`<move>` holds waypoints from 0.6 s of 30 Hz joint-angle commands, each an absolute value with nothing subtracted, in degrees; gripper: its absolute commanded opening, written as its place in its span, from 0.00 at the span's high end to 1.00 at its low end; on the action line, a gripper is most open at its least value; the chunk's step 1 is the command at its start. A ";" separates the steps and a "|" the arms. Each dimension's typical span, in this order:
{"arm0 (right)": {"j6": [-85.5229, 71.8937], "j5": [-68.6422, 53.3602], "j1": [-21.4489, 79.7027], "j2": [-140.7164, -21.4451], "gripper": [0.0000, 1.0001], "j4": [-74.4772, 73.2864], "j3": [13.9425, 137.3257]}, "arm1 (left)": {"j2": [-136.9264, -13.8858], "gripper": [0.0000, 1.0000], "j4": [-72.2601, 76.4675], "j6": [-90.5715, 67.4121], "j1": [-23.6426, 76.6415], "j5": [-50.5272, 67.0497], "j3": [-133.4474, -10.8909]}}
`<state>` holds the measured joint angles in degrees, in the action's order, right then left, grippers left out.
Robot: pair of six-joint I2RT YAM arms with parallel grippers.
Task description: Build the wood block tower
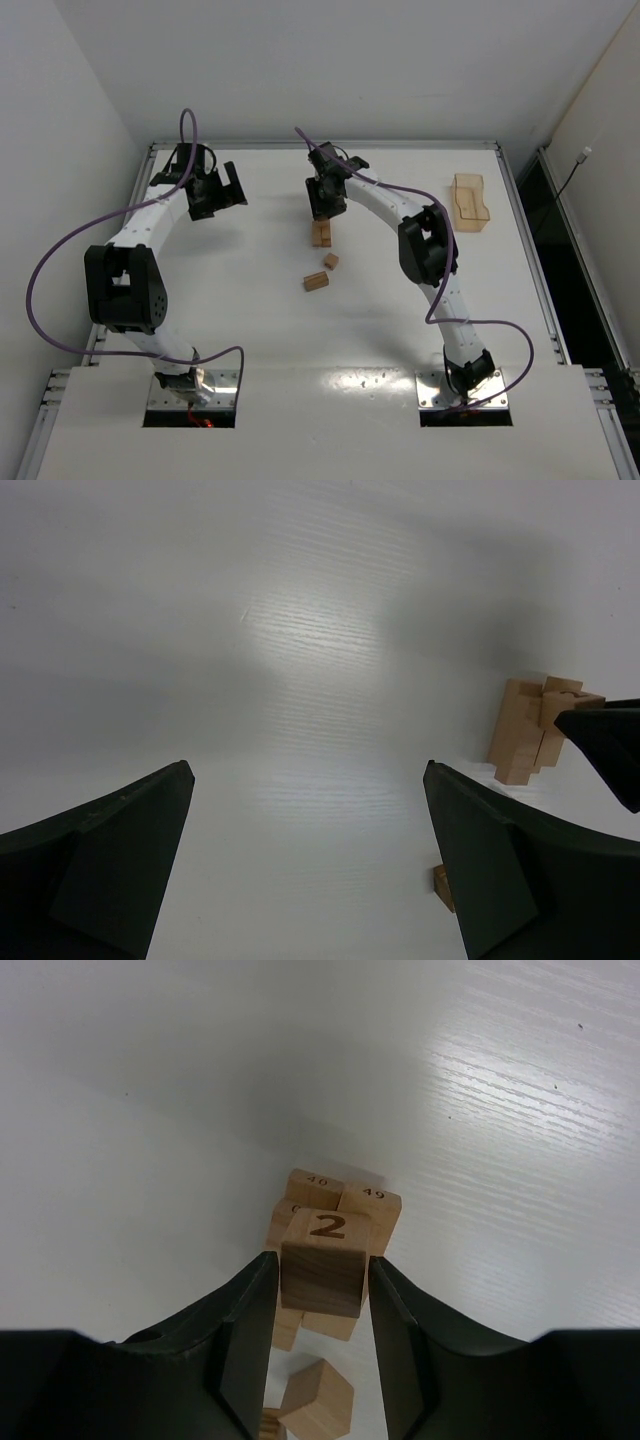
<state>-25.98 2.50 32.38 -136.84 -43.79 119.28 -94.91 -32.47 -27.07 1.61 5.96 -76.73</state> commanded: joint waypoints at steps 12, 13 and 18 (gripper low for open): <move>-23.39 4.12 32.26 -129.84 0.28 -41.84 117.08 | -94.83 0.00 -30.94 -27.51 1.49 7.03 -77.70; -23.38 5.26 32.26 -128.60 0.28 -41.31 116.37 | -94.83 0.00 -30.94 -27.51 1.49 7.03 -77.70; -15.16 0.04 32.26 -118.85 0.30 -39.47 110.93 | -92.90 0.00 -30.41 -27.51 1.49 7.56 -76.64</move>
